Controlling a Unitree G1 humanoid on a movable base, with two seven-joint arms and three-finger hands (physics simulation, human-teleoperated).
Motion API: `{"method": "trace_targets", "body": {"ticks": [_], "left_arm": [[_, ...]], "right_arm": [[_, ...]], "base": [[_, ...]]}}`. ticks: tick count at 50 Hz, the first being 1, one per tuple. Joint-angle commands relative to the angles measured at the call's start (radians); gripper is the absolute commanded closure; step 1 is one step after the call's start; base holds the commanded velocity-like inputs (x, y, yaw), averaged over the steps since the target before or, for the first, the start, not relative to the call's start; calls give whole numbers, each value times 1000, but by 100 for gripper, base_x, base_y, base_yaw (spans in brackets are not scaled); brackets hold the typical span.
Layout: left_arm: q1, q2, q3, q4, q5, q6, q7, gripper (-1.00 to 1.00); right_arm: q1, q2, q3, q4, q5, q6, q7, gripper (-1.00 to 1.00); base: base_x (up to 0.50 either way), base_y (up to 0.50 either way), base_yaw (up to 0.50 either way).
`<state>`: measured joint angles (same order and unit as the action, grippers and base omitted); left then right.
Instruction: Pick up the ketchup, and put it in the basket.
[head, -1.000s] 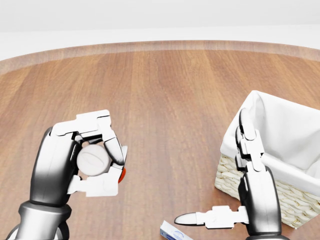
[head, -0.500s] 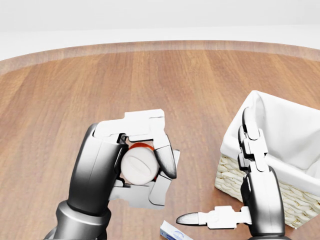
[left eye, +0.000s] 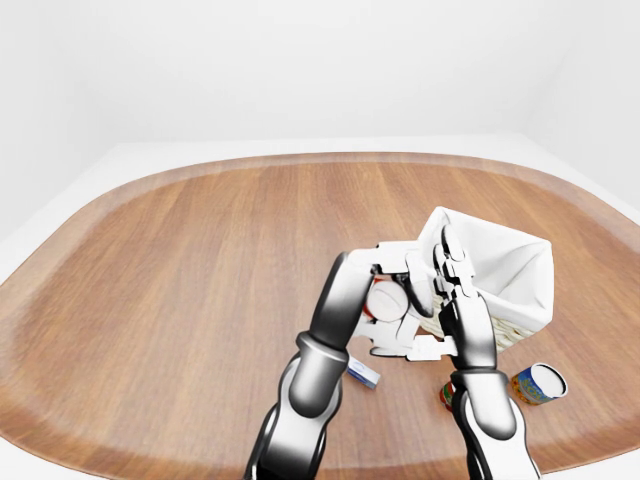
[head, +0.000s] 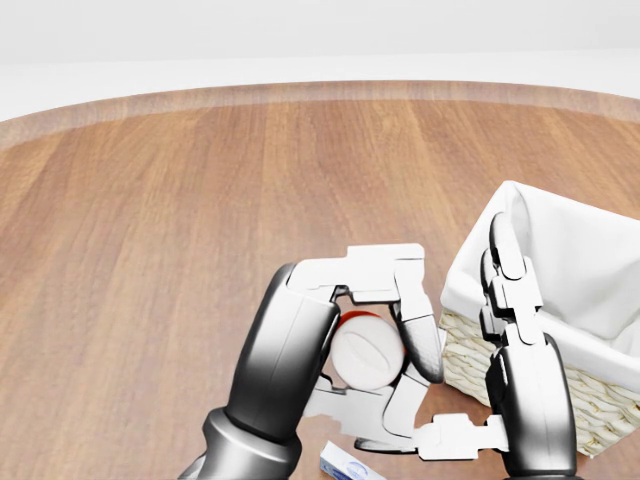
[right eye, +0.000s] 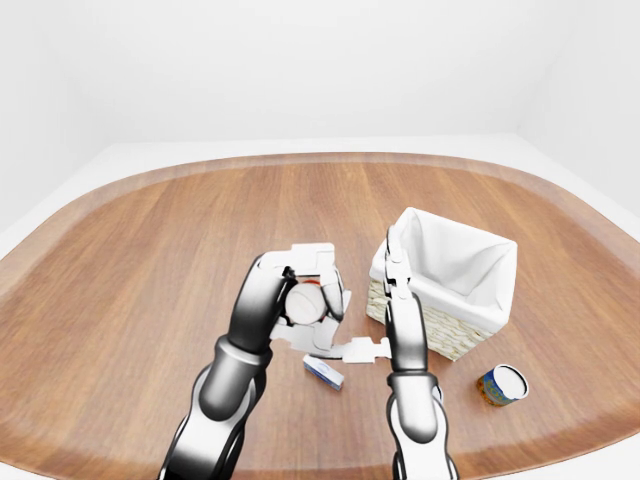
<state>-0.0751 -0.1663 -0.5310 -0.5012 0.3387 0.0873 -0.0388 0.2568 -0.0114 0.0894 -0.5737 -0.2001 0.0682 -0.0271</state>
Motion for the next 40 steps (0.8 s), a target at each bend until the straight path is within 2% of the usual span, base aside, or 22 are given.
{"method": "trace_targets", "body": {"ticks": [1,20,28,29,34,38,39,40], "left_arm": [[-10,-32,-29,86,-57,0,77,92],[5,-46,-90,99,-30,0,100,92],[21,-44,-146,78,-15,0,118,92],[19,-46,-147,83,-16,0,120,92],[24,-46,-163,91,-12,0,127,92],[24,-45,-164,87,-10,0,126,92],[22,-45,-161,83,-10,0,124,92],[21,-46,-160,81,-10,0,123,92]], "right_arm": [[-2,0,0,-1,1,1,2,-100],[-3,0,3,3,-5,0,-6,-100],[-4,3,-10,1,-4,-3,-14,-100],[-3,2,-12,7,-4,-19,-15,-100],[-6,4,-21,11,4,-8,-10,-100],[-8,3,-18,30,-9,-16,-13,-100],[-8,1,-19,41,-7,-22,-8,10],[-4,0,-19,45,-3,-37,-4,100]], "base": [[0,0,0],[0,0,0],[0,0,0],[0,0,0],[0,0,0],[0,0,0],[0,0,0],[0,0,0]]}}
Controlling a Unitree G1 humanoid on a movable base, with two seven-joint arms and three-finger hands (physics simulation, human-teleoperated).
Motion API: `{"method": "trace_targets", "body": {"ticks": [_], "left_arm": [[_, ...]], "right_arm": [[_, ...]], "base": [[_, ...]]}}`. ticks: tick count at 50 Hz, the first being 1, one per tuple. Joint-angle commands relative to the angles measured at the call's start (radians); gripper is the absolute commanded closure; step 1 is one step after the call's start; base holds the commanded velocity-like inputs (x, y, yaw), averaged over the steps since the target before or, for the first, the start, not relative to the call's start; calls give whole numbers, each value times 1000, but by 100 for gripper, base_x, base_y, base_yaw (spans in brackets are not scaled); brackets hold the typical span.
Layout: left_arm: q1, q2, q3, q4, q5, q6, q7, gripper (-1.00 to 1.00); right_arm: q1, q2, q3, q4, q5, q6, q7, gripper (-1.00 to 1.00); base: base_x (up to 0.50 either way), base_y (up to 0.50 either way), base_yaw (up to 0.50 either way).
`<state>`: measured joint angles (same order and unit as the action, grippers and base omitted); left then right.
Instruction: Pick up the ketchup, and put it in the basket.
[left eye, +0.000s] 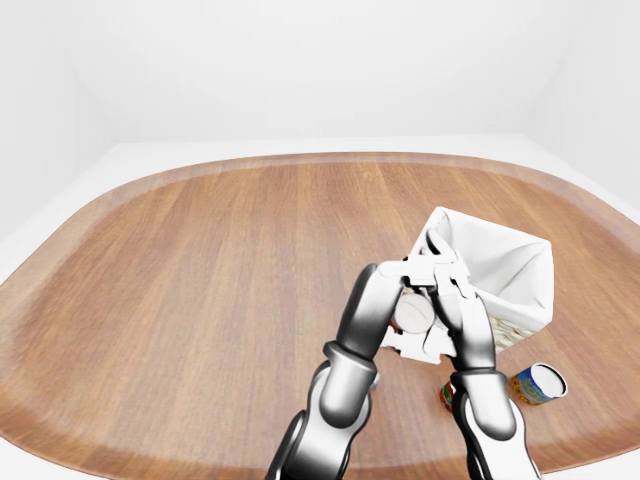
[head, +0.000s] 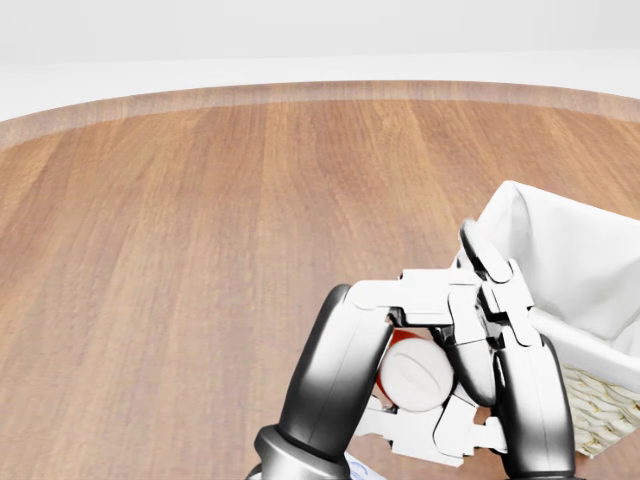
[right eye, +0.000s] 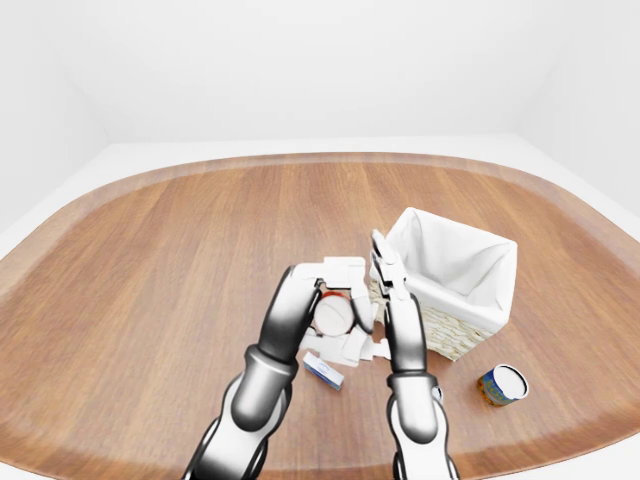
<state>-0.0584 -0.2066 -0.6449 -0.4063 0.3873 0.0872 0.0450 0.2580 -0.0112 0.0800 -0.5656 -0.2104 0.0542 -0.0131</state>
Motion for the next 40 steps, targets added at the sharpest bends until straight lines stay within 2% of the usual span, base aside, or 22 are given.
{"method": "trace_targets", "body": {"ticks": [1,7,8,9,10,21,30,40], "left_arm": [[4,-5,-45,-16,-59,0,38,92],[8,-1,-51,-25,-51,0,39,91],[9,0,-54,-27,-49,0,39,88],[10,0,-55,-27,-48,0,39,74],[7,-1,-53,-27,-44,0,39,-100],[15,5,-59,-36,-40,0,44,-100],[19,13,-62,-50,-32,0,44,-100],[23,46,-4,-110,-17,0,10,-100]], "right_arm": [[-2,-1,-8,39,8,-26,-13,100],[0,1,-5,32,8,-28,-9,100],[1,1,-5,33,7,-30,-9,100],[0,1,-5,34,7,-31,-10,100],[2,1,-4,33,8,-34,-9,100],[5,-2,-1,42,-1,-57,-10,100],[6,-1,3,40,-7,-61,-12,100],[1,0,-1,49,-9,-68,-16,100]], "base": [[0,0,0],[0,0,0],[0,0,0],[0,0,0],[0,0,0],[0,0,0],[0,0,0],[0,0,0]]}}
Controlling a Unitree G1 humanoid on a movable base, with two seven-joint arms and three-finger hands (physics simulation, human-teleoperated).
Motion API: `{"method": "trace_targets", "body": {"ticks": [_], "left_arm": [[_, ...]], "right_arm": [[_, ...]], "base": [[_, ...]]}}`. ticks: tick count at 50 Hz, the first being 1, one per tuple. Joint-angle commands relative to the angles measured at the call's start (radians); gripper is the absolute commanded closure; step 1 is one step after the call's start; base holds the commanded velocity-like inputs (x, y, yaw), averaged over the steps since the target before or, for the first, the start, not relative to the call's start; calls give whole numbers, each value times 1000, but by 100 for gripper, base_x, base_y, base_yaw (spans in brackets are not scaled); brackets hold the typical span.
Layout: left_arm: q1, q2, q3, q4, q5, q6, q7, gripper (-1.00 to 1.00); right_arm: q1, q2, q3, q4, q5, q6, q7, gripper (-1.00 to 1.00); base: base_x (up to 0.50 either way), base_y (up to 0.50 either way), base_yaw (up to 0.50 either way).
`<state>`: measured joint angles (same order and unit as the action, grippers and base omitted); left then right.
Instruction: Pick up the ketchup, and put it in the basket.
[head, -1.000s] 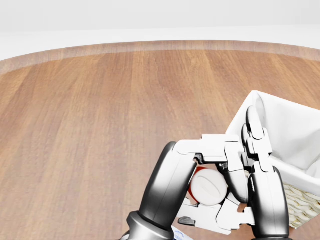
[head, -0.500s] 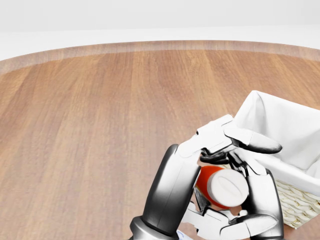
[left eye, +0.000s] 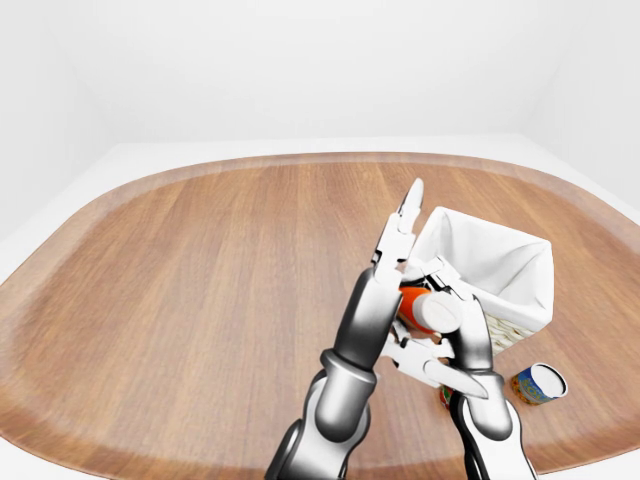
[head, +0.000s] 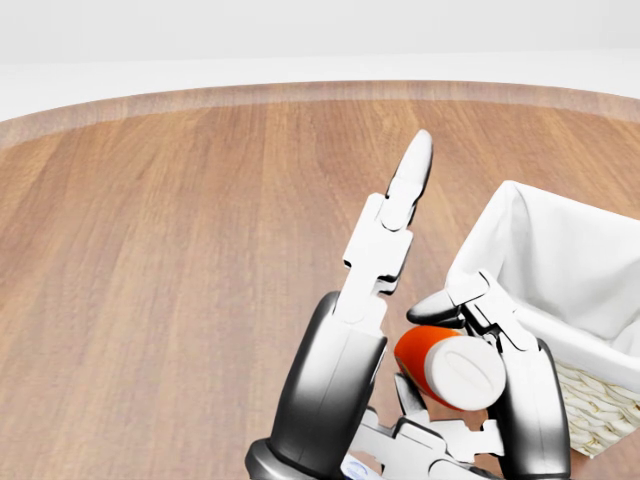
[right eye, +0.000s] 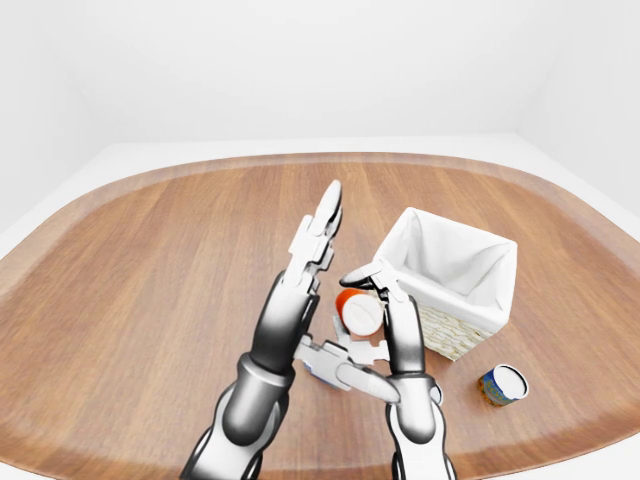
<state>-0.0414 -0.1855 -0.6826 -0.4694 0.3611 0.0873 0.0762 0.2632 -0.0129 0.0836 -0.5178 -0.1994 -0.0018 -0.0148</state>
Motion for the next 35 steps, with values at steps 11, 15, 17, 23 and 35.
{"method": "trace_targets", "body": {"ticks": [11,15,17,23,35], "left_arm": [[95,168,352,-236,-102,0,-91,-100],[142,203,491,-199,-181,0,-120,-100],[148,204,514,-185,-182,0,-127,-100],[235,218,646,-74,-223,-31,-170,-100],[172,222,812,310,-269,-175,-176,-100]], "right_arm": [[-6,4,0,16,-34,-29,-28,100],[-7,3,4,18,-38,-30,-31,100],[-7,3,5,17,-38,-29,-32,100],[-7,2,16,18,-47,-29,-36,100],[-7,-1,18,21,-51,-37,-40,100]], "base": [[0,0,0],[0,0,0],[0,0,0],[0,0,0],[0,0,0]]}}
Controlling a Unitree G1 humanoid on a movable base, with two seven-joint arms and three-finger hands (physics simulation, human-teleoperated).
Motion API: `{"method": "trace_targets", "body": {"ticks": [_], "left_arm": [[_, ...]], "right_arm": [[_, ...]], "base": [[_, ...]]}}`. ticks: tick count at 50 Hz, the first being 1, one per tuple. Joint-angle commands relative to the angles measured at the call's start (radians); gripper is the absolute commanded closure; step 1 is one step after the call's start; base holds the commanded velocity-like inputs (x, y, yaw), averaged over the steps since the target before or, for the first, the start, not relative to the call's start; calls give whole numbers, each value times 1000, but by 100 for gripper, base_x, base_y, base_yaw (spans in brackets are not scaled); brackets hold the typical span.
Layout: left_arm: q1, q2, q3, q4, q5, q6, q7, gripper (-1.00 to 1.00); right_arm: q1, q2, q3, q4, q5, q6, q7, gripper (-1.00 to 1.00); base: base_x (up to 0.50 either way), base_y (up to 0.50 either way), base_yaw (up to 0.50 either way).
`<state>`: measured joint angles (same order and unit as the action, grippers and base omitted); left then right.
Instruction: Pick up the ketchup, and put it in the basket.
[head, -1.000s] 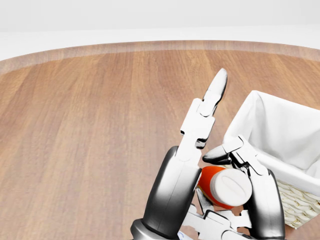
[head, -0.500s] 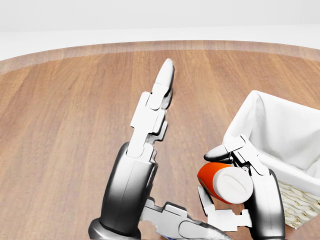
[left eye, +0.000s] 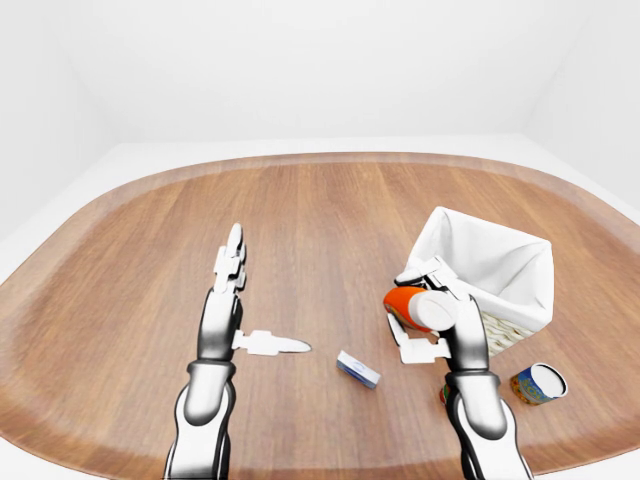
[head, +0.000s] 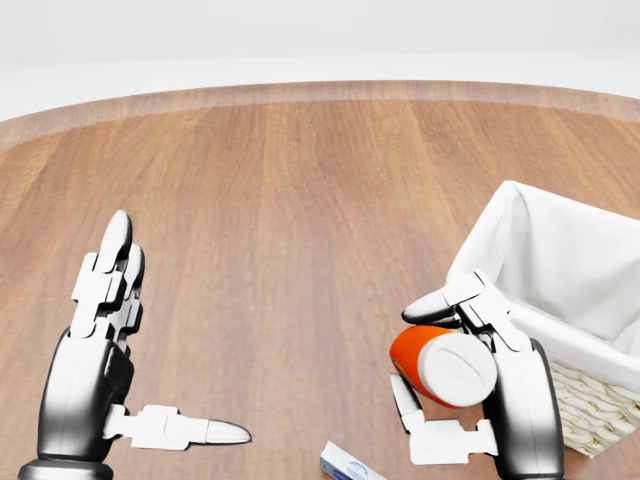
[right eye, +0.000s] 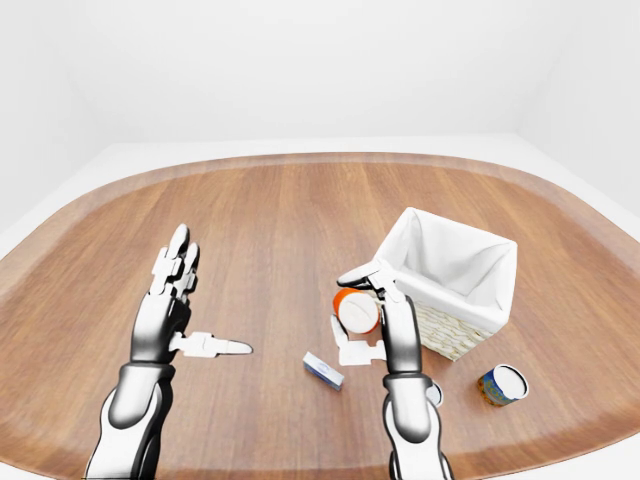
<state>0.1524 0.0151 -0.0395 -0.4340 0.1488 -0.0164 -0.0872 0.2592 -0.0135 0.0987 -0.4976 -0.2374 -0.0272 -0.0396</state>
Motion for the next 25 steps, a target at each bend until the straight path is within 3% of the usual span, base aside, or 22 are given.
{"method": "trace_targets", "body": {"ticks": [1,15,25], "left_arm": [[-32,23,165,261,-49,-71,-11,-100],[-53,27,164,331,-43,-71,13,-100],[-65,33,169,337,-63,-71,8,-100]], "right_arm": [[-3,0,4,3,-13,-13,-16,100],[-11,2,10,17,-26,-15,-19,100],[-13,-1,26,3,-22,4,-15,100]], "base": [[0,0,0],[0,0,0],[0,0,0]]}}
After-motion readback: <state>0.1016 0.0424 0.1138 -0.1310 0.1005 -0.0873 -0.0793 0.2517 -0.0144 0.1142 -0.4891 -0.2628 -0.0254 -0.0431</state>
